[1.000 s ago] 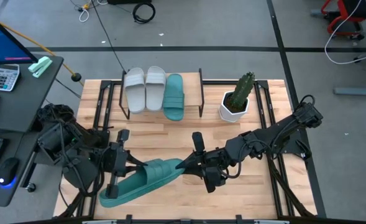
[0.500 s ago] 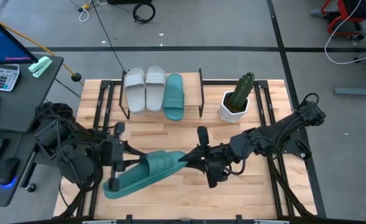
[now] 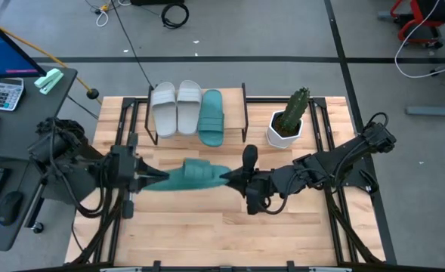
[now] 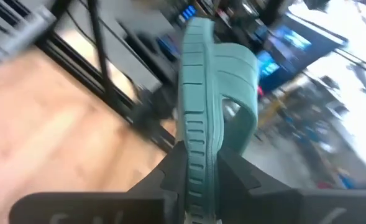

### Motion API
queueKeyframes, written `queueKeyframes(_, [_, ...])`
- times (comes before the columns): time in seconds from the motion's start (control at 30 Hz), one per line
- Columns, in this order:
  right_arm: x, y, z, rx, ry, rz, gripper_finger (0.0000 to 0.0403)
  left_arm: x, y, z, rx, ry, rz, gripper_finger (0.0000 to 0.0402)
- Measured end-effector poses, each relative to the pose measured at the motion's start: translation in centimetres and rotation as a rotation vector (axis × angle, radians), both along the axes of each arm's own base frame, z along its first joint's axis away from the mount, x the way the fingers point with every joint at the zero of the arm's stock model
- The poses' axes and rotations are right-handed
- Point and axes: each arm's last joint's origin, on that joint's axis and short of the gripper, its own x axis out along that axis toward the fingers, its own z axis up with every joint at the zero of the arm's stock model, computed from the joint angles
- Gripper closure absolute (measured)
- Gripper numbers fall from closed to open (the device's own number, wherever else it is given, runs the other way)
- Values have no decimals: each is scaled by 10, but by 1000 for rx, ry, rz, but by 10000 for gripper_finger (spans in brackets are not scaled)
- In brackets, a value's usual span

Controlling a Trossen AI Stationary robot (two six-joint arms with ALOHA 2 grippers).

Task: Pick and place slides into the shelf
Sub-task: Put the left green slipper on the shelf

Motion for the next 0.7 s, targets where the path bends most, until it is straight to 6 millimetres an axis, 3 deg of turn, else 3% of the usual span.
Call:
queueKeyframes(0.2, [-2, -4, 0, -175, 8, -198, 345, -3, 4, -2, 21, 13, 32, 397])
queueKeyframes(0.43, [-9, -6, 2, -390, 48, -443, 345, -8, 10, -11, -5, 77, 126, 381])
queueKeyframes(0.7, [-13, -10, 4, -422, 51, -660, 347, -14, 17, -19, 8, 111, 223, 397])
